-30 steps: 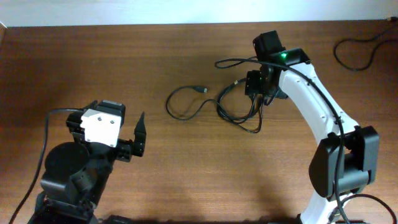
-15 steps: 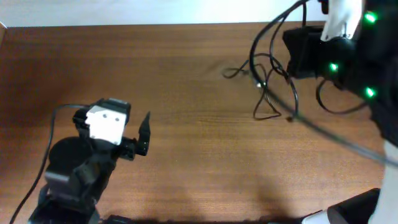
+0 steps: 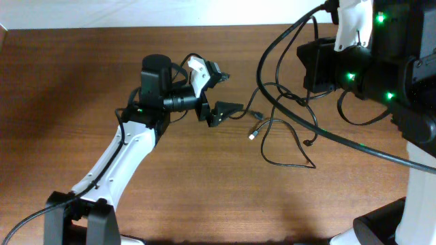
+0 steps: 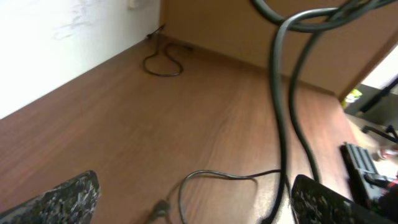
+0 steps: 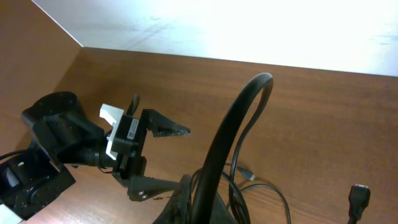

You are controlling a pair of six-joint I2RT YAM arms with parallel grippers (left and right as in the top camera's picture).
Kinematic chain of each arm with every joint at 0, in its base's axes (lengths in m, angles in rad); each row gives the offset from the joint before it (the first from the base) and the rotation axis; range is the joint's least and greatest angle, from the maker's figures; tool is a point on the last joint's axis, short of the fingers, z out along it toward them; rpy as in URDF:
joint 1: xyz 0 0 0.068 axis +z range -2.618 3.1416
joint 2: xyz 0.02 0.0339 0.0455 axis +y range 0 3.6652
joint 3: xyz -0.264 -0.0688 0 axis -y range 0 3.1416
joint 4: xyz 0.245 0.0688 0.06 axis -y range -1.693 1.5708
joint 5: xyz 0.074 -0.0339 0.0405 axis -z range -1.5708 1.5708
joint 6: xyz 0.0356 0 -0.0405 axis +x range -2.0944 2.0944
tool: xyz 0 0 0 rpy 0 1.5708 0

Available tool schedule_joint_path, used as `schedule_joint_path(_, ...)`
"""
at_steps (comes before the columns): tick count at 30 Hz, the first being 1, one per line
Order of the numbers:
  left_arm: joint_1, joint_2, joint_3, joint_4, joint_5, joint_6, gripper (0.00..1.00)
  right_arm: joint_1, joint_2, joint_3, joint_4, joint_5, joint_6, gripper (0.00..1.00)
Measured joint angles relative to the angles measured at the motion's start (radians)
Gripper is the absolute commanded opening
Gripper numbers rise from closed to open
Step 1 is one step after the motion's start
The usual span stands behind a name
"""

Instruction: Untangle cables

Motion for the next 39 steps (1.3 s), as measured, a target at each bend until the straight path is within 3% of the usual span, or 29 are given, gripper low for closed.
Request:
schedule_joint_path(3,-0.07,0.0,0.0,0.021,0.096,-0.002,0.99,0.0,0.0,0.0,0.0,0.0,-0.002,0.04)
schedule_joint_path(4,-0.11,0.0,0.0,0.018,0.138,-0.002,0.94,0.0,0.0,0.0,0.0,0.0,-0.001,0.04)
schedule_joint_path(5,-0.134,0.0,0.0,0.018,0.147,-0.002,0.41,0.0,0.0,0.0,-0.002,0.0,-0.002,0.04)
schedule_joint_path(6,-0.156,0.0,0.0,0.014,0.149,-0.002,0.0,0.0,0.0,0.0,-0.011,0.0,-0.001,0.04)
schedule_joint_path(10,-0.154,-0.002,0.002,-0.059,0.079,-0.006,0.0,0.0,0.0,0.0,-0.035,0.0,-0.001,0.04)
schedule_joint_path(13,-0.155,-0.077,0.055,-0.341,-0.15,0.024,0.0,0.0,0.0,0.0,-0.047,-0.003,-0.021,0.04)
schedule_joint_path(15,-0.145,-0.223,0.145,-0.487,-0.321,0.051,0.0,0.0,0.0,0.0,-0.044,-0.003,-0.025,0.04)
schedule_joint_path(18,0.027,-0.514,0.24,-0.669,-0.544,0.074,0.0,0.0,0.0,0.0,-0.043,0.017,-0.042,0.04)
schedule_joint_path(21,0.229,-0.614,0.255,-0.824,-0.602,0.084,0.0,-0.007,0.0,0.0,-0.017,0.021,-0.042,0.04)
schedule_joint_path(23,0.423,-0.639,0.255,-0.834,-0.557,0.065,0.0,-0.164,-0.004,0.0,-0.021,-0.012,-0.053,0.04)
schedule_joint_path(24,0.526,-0.647,0.255,-0.835,-0.608,0.04,0.0,-0.323,-0.009,0.0,-0.02,-0.002,-0.069,0.04)
schedule_joint_path(25,0.639,-0.651,0.254,-0.835,-0.657,0.013,0.0,-0.571,-0.01,0.0,-0.019,0.035,-0.077,0.04)
schedule_joint_path(28,0.715,-0.651,0.254,-0.834,-0.7,-0.026,0.0,-0.937,-0.027,-0.001,-0.014,-0.096,-0.116,0.04)
schedule_joint_path(29,0.715,-0.651,0.254,-0.832,-0.701,-0.029,0.0,-0.986,-0.029,-0.001,-0.018,-0.174,-0.134,0.04)
schedule_joint_path(32,0.716,-0.651,0.254,-0.81,-0.618,-0.034,0.0,-0.927,-0.032,0.0,-0.087,-0.324,-0.185,0.04)
schedule_joint_path(34,0.702,-0.649,0.252,-0.755,-0.487,-0.048,0.0,-0.848,-0.035,0.0,-0.101,-0.351,-0.204,0.04)
schedule_joint_path(36,0.606,-0.621,0.249,-0.602,-0.318,-0.089,0.0,-0.808,-0.041,0.0,-0.109,-0.361,-0.209,0.04)
schedule_joint_path(39,0.301,-0.502,0.246,-0.355,-0.173,-0.193,0.0,-0.76,-0.055,0.0,-0.121,-0.362,-0.211,0.04)
